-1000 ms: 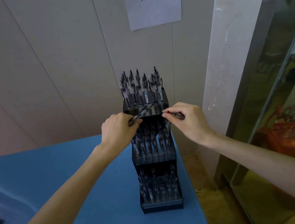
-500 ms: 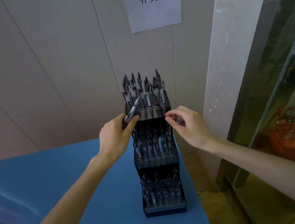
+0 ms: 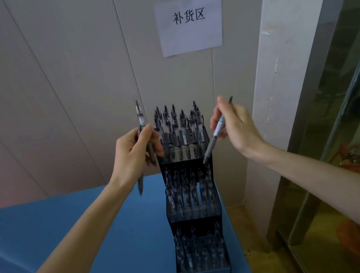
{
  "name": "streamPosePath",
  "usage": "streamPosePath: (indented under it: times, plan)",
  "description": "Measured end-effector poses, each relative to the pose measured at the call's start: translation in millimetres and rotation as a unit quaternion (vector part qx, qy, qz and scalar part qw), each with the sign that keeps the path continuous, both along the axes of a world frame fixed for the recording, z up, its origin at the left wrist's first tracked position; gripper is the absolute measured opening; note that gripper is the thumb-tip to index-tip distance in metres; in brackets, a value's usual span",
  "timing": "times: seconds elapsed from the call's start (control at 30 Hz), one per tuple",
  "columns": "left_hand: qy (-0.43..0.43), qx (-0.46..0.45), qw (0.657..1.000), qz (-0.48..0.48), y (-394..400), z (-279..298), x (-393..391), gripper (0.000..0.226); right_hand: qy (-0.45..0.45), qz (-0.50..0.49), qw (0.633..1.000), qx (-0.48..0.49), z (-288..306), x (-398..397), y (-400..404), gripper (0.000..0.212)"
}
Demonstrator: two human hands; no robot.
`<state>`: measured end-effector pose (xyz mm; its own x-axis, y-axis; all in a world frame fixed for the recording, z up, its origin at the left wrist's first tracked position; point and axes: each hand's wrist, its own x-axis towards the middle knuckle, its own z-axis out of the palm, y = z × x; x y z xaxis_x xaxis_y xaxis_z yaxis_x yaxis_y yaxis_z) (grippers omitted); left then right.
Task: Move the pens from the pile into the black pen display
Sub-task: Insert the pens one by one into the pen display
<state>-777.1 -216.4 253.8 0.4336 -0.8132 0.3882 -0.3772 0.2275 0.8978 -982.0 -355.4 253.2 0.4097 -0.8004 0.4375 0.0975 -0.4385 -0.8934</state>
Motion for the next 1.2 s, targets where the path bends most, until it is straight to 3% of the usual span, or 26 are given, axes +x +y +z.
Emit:
streamPosePath:
  times: [0.23, 0.33, 0.43, 0.53, 0.67, 0.93, 1.1, 1.2]
  plan:
    - [-0.074, -0.06, 0.993, 0.074, -12, 43, 7, 0.038, 0.023, -0.103, 0.985, -0.138, 64, 28, -36, 0.04]
    - [-0.101, -0.052, 0.991, 0.071, -19, 59, 8, 0.036, 0.141, -0.122, 0.954, -0.236, 84, 42, -53, 0.033]
    - [-0.064, -0.029, 0.997, 0.026, -26, 63, 11, 0.039, 0.267, -0.124, 0.912, -0.287, 90, 57, -64, 0.038]
    - [-0.066, -0.026, 0.997, 0.012, -27, 62, 10, 0.011, 0.35, -0.094, 0.879, -0.31, 86, 68, -69, 0.037]
    - [-0.075, -0.023, 0.997, 0.024, -25, 52, 10, 0.034, 0.404, -0.044, 0.86, -0.308, 78, 73, -69, 0.036]
    - [-0.1, -0.005, 0.994, 0.033, -30, 42, 8, 0.016, 0.384, 0.027, 0.89, -0.242, 66, 74, -74, 0.038]
    - [-0.093, -0.015, 0.995, 0.038, -38, 45, 11, 0.023, 0.419, 0.072, 0.885, -0.189, 64, 77, -77, 0.042]
    - [-0.084, -0.018, 0.995, 0.042, -44, 51, 15, 0.021, 0.485, 0.104, 0.857, -0.137, 67, 80, -81, 0.057]
